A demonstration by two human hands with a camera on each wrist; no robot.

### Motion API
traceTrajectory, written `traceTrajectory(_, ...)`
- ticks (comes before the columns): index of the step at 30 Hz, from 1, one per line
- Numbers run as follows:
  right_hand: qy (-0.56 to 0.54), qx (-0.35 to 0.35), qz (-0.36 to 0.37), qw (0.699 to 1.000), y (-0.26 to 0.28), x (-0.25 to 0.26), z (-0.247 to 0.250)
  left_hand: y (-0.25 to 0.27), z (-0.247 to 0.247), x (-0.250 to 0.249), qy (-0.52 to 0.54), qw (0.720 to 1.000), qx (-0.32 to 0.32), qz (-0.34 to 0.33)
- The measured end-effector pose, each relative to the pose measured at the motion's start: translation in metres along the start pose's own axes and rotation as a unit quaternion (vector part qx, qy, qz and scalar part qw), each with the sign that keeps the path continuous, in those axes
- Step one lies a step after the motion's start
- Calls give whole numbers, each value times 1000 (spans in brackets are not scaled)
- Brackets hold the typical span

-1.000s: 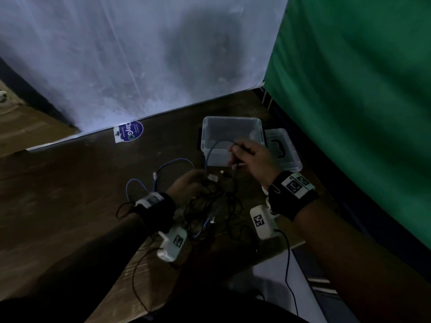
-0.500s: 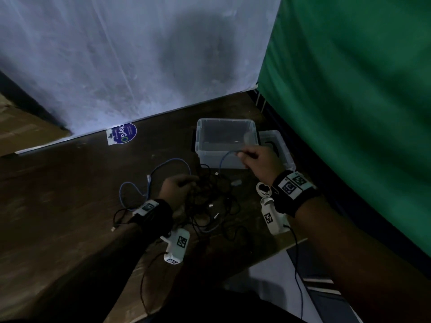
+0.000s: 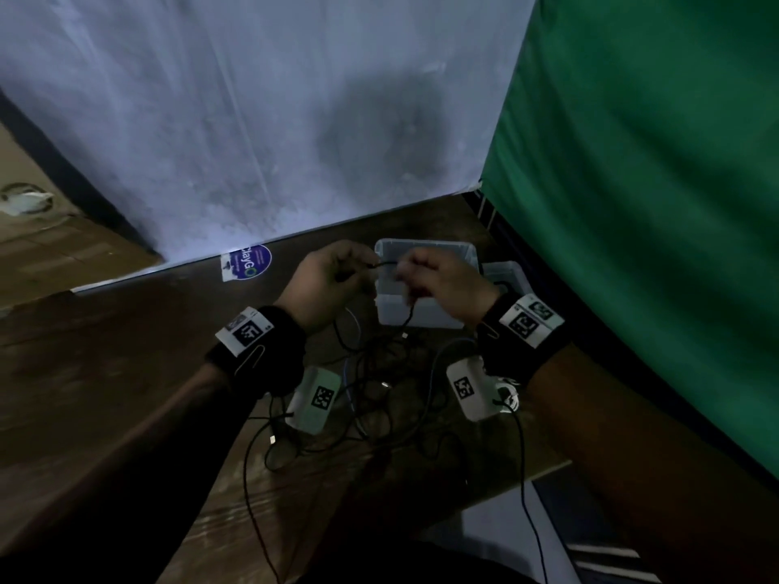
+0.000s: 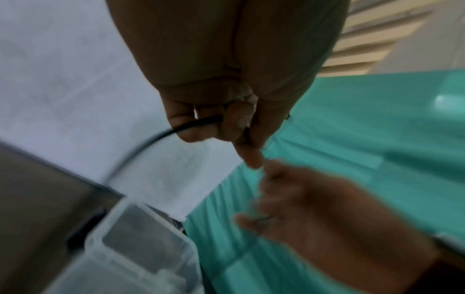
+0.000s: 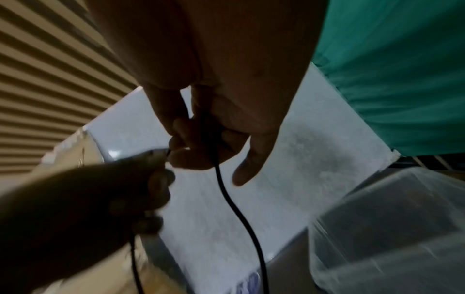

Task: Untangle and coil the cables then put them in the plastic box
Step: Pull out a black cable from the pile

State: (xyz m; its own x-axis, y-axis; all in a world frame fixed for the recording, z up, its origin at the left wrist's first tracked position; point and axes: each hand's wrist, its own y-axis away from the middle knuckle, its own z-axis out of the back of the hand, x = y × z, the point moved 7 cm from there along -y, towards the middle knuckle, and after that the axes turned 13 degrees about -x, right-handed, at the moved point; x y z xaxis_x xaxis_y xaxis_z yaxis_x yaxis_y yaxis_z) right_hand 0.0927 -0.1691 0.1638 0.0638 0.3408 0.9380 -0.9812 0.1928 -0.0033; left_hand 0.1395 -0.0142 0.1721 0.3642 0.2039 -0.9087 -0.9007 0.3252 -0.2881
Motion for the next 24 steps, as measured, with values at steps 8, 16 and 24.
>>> traceTrajectory(8,-140,-140,84,977,-4,50,80,13,5,36,-23,1000,9,16)
traceTrajectory(16,52,-232,179,955,10,57,114,-11,33,39,-24,996,-86,32)
traceTrajectory(24,141,-253,148,946,9,30,149,-32,64,21,-44,988,-147,27)
